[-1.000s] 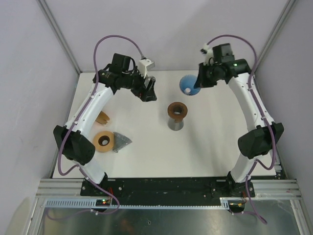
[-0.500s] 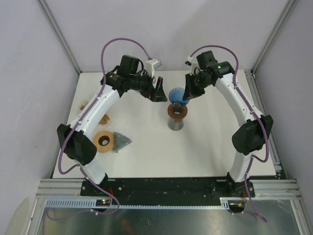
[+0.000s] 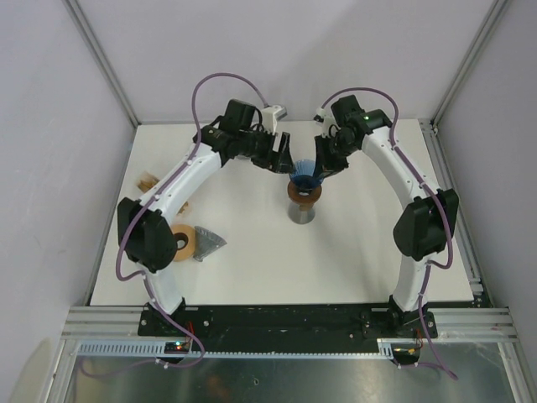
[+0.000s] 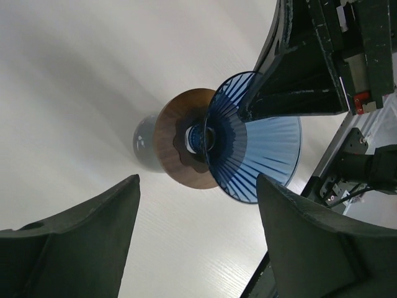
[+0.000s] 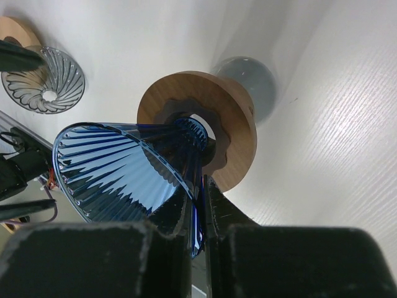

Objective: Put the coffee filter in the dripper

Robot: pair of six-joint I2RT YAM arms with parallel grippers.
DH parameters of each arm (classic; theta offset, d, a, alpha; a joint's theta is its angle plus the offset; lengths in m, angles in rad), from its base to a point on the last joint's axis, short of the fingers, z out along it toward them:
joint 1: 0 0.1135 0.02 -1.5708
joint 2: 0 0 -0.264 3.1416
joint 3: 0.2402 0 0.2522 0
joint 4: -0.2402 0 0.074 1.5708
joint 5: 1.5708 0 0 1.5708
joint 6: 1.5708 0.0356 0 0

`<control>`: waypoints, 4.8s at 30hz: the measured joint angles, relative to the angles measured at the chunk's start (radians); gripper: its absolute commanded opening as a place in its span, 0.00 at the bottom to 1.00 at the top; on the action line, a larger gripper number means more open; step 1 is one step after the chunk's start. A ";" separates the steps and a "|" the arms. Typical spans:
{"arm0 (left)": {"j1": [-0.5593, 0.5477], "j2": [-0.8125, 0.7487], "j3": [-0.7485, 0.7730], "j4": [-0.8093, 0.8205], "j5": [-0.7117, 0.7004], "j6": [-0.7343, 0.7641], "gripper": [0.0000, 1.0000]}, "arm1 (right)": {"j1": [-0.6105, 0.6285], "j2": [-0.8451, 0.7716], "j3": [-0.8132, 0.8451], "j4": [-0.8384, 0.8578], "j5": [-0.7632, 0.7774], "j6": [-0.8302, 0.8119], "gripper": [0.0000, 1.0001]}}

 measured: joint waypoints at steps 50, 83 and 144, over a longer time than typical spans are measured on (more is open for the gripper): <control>-0.040 0.042 -0.145 0.217 0.003 -0.026 0.00 | -0.008 -0.010 -0.138 0.108 -0.019 0.045 0.00; -0.046 0.060 -0.020 0.080 -0.072 0.063 0.63 | 0.011 0.011 -0.044 0.065 0.054 0.018 0.42; 0.689 -0.257 -0.493 0.035 -0.554 0.414 0.30 | 0.092 -0.610 -0.682 0.514 0.345 -0.066 0.64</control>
